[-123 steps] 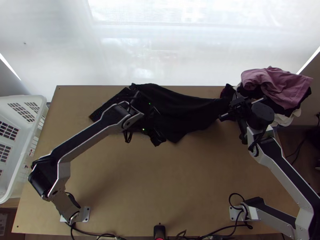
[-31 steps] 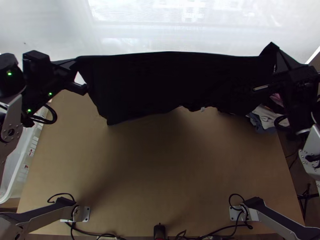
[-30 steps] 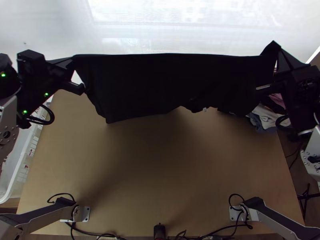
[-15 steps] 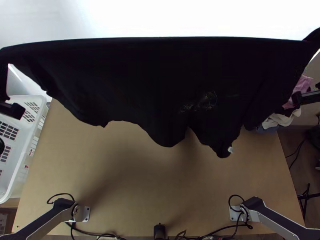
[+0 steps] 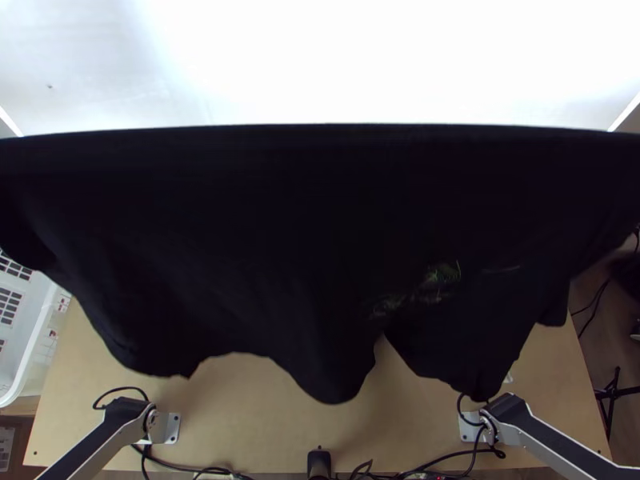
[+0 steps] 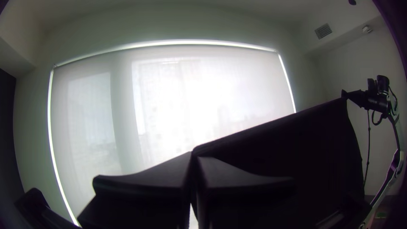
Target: Fold the t-shirt
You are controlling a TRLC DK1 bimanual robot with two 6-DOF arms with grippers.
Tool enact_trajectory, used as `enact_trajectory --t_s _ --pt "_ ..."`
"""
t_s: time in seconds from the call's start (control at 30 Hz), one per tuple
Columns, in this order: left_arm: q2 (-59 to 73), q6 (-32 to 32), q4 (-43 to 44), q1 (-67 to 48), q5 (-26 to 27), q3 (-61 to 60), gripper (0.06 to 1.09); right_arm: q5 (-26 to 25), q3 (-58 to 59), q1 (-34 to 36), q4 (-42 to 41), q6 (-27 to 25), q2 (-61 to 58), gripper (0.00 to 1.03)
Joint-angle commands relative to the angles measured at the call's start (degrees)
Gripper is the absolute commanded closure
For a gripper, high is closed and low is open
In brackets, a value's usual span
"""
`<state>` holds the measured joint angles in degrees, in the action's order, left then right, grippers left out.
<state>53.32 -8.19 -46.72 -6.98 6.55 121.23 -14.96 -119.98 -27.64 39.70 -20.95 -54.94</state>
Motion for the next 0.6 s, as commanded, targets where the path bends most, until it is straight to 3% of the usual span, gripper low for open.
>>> enact_trajectory --t_s 0.0,0.37,0.57 --pt "-0.41 1.42 -2.68 1.89 1.19 -6.97 1.05 -0.16 10.30 -0.49 0.90 1.97 4.93 1.00" --pt "-1.73 2.38 12.27 1.27 0.75 -39.75 1.05 4.50 38.95 -0.05 -17.12 4.60 2.55 1.00" --pt "0.47 0.89 20.53 1.27 -0.66 -49.69 1.05 11.62 47.47 5.31 -26.70 7.41 -5.97 1.00"
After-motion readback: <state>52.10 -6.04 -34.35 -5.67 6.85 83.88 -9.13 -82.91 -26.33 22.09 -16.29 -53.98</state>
